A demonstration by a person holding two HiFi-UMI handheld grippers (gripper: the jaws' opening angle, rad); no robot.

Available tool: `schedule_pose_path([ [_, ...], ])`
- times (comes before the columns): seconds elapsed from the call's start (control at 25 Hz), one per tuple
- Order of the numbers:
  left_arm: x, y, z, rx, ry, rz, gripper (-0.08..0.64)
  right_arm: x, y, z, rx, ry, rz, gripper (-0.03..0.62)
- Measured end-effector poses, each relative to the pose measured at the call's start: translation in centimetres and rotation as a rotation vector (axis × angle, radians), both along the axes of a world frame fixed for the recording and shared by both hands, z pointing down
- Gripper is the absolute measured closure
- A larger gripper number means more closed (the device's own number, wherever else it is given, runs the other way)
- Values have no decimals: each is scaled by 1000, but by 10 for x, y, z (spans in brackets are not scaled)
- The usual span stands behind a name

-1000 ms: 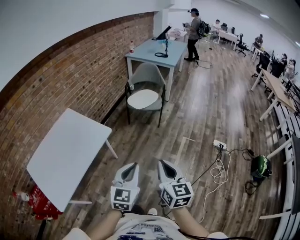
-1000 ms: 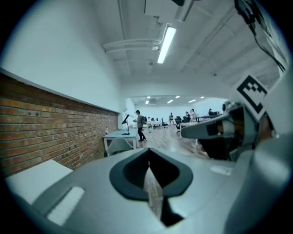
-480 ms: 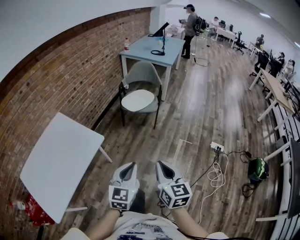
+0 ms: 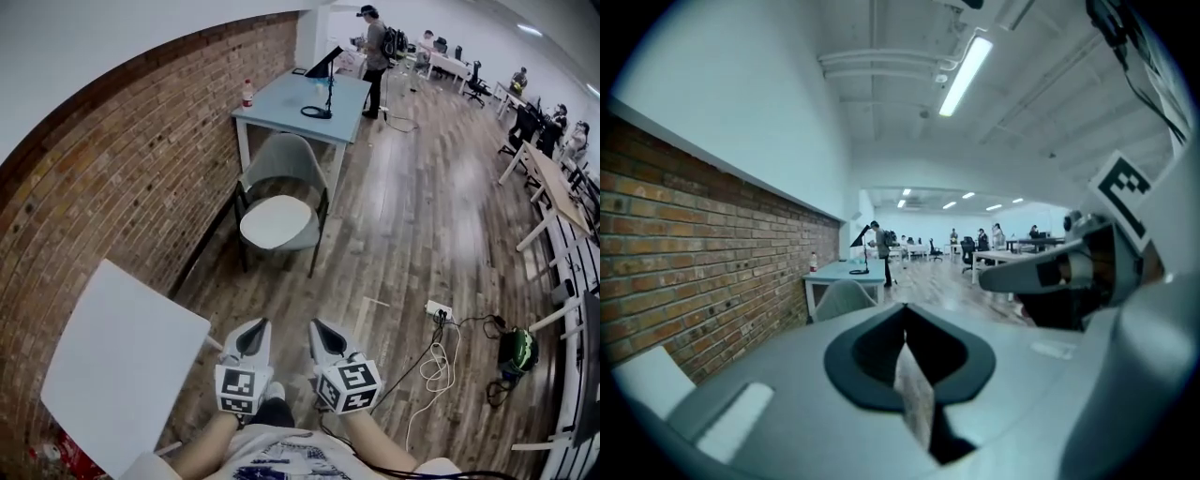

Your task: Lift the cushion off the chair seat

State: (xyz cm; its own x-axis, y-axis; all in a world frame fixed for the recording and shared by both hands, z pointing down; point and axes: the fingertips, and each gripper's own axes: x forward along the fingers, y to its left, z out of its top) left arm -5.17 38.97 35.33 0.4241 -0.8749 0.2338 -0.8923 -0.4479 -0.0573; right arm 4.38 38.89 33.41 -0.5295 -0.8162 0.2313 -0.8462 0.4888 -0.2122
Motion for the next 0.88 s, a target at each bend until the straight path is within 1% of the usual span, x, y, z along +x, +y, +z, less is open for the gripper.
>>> schedule_pose_path([
  [0.24, -40, -79, -1, -2, 7, -7, 569, -47, -80, -1, -3, 7, -26, 594],
  [0.4, -63, -121, -4, 6, 11, -7, 569, -68, -122, -4, 4, 8, -22, 594],
  [0.64, -77, -161, 4, -19, 36, -5, 569, -72, -163, 4, -24, 20, 7, 594],
  [0.8, -79, -182, 16, -34, 49, -7, 569, -68, -184, 9, -38, 21, 24, 594],
  [0.88, -77, -192, 15, -33, 42, 1, 569, -65, -195, 12, -45, 17, 32, 594],
])
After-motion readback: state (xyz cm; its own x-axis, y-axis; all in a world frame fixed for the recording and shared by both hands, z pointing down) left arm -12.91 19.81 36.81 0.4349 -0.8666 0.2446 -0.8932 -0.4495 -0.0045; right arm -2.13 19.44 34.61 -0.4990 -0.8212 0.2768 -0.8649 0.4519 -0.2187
